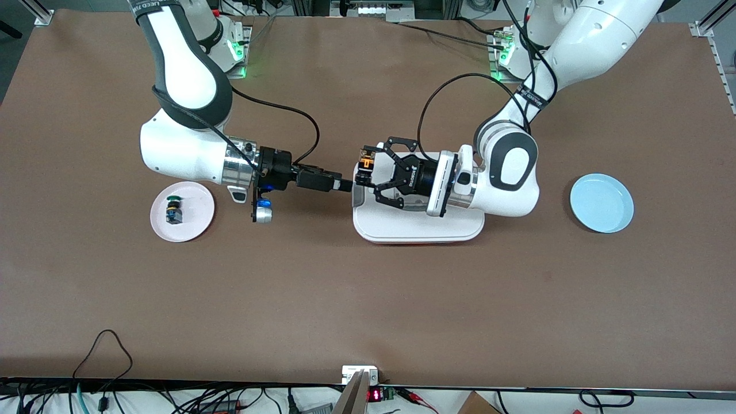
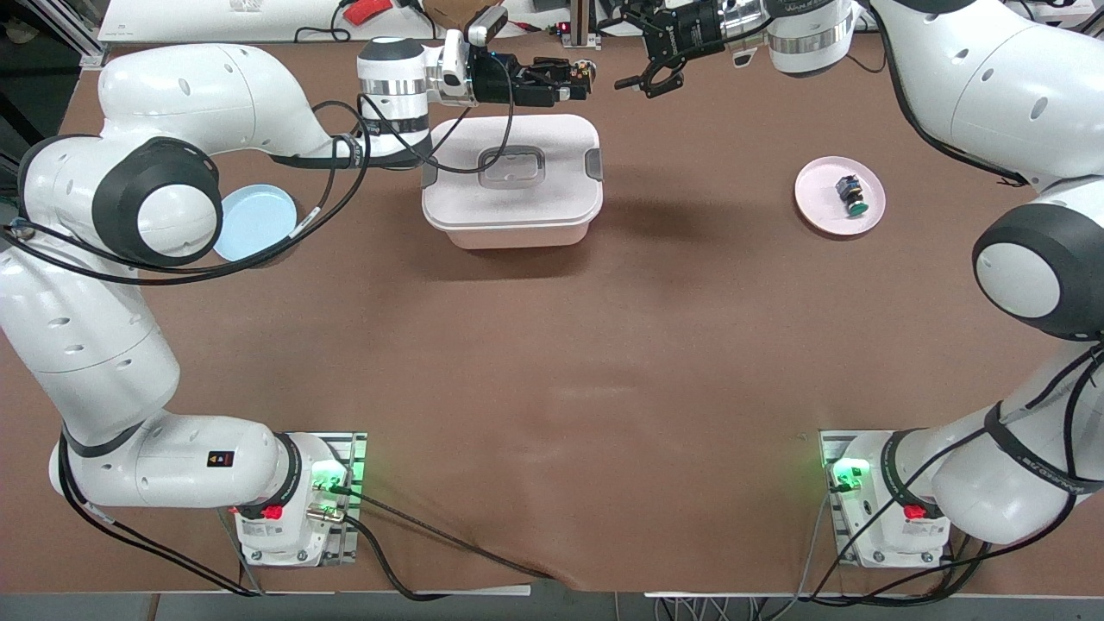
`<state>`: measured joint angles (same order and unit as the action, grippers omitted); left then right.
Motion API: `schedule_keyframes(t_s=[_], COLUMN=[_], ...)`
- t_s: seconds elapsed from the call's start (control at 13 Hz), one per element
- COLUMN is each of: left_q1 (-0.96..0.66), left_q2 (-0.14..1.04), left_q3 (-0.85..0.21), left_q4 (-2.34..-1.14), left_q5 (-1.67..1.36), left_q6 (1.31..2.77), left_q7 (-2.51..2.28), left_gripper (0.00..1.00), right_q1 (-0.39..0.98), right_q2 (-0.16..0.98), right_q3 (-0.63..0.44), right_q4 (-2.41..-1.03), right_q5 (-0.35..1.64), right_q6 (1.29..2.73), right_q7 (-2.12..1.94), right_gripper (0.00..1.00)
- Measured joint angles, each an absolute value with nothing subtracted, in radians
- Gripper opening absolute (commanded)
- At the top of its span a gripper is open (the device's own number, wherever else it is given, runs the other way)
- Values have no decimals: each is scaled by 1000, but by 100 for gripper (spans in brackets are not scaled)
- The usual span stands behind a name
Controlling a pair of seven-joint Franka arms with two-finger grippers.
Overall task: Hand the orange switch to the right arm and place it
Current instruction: 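Carry the switch over the box while the right gripper reaches toward it, then grasp the orange switch with the right gripper from the left gripper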
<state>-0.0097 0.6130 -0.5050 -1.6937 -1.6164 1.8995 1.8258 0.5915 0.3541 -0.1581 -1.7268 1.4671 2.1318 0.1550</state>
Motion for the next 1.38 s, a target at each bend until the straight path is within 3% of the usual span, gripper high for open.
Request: schedule_keyframes(t_s=[0.54,0.92,1.08,1.38], left_q1=[-11,-15,-15,-15], left_q2=[613,613,613,613], left_q3=[-505,-507,-507,-507], left_q4=[-1694,-1694,-1694,-1694], left_q5=[-1633,-1633,-1633,-1633], left_q6=[1902,1908,1908,1908], left_q7=[1826,1826,1826,1826], left_gripper=[36,36,36,36], right_q1=[602,685,702,707], right_q2=[316,315,314,301], right_q3=[-159,-158,-158,-158], right_q4=[-1807,-1812,-1814,-1826], right_q5=[1572,1602,1610,1615], right_q6=[2142,2256,2274,2280], right_q7=[157,161,162,164], right_gripper=[100,99,94,73])
